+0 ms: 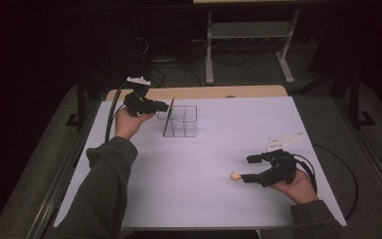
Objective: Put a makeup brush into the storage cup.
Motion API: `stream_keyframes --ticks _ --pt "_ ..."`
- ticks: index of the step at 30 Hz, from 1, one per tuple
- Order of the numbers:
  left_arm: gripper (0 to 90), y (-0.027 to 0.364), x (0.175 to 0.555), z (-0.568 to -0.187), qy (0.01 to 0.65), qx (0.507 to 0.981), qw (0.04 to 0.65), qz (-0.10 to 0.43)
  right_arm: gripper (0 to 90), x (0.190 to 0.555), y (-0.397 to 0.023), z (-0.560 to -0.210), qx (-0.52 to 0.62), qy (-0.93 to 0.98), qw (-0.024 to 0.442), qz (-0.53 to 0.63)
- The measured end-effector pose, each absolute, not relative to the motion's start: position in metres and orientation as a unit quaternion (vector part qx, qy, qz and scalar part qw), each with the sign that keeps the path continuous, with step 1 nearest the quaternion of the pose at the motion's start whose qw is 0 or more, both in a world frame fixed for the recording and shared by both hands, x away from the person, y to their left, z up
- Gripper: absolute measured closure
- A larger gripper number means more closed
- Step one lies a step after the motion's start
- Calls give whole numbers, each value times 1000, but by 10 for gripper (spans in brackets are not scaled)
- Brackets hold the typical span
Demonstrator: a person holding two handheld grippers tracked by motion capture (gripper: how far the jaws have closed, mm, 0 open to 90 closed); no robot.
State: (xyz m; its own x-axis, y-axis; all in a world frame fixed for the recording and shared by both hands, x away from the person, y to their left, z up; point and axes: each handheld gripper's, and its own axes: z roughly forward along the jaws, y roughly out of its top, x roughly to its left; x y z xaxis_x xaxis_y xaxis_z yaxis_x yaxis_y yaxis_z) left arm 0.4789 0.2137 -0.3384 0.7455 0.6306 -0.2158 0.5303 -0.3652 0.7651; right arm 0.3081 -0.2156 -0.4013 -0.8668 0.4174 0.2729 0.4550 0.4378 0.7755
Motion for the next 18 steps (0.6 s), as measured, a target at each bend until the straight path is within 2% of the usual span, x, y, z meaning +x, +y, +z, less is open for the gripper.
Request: stream_keyframes --ticks 18 --pt "659 231 456 -333 348 823 445 59 204 309 -214 -403 -257 -851 20 -458"
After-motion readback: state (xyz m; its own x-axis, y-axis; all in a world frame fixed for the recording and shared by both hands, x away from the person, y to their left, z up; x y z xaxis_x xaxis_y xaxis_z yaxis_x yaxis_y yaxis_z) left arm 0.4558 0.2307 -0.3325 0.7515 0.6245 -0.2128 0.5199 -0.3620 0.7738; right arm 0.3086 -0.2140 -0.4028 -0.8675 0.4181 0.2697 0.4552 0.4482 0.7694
